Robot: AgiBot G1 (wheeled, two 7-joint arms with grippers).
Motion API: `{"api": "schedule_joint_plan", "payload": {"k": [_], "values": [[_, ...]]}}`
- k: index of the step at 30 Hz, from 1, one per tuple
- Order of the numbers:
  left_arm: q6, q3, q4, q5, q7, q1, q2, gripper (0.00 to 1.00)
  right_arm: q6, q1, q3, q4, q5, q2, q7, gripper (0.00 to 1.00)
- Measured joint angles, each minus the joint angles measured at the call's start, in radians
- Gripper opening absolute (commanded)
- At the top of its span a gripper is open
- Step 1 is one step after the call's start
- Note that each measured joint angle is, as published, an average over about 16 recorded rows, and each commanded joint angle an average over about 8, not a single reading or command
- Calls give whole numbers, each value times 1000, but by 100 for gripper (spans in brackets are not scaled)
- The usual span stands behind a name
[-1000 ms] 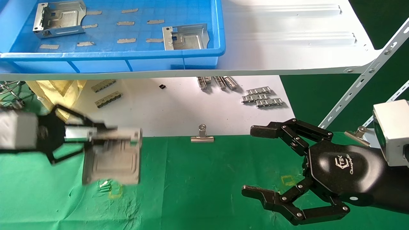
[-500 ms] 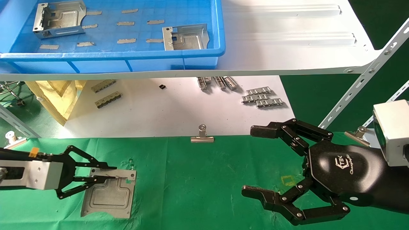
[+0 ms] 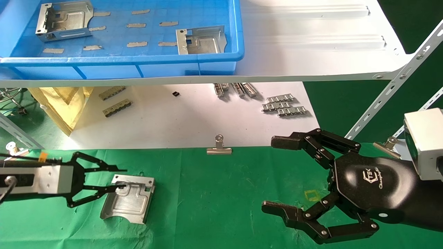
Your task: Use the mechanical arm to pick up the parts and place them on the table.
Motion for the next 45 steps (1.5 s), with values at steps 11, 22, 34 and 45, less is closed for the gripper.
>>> {"api": "schedule_joint_plan", "payload": {"k": [11,22,34,45], "values": [[14,-34,40,-126,-246,27,-15,100,0,0,0,0,0,0,0,100],[15,-63,50,-215,-394,77,-30,100,0,0,0,0,0,0,0,100],[11,-82,0,-208,-408,91,-34,100,0,0,0,0,0,0,0,100],[-4,-167,-176,-230,-518,171,-57,100,0,0,0,0,0,0,0,100]]}}
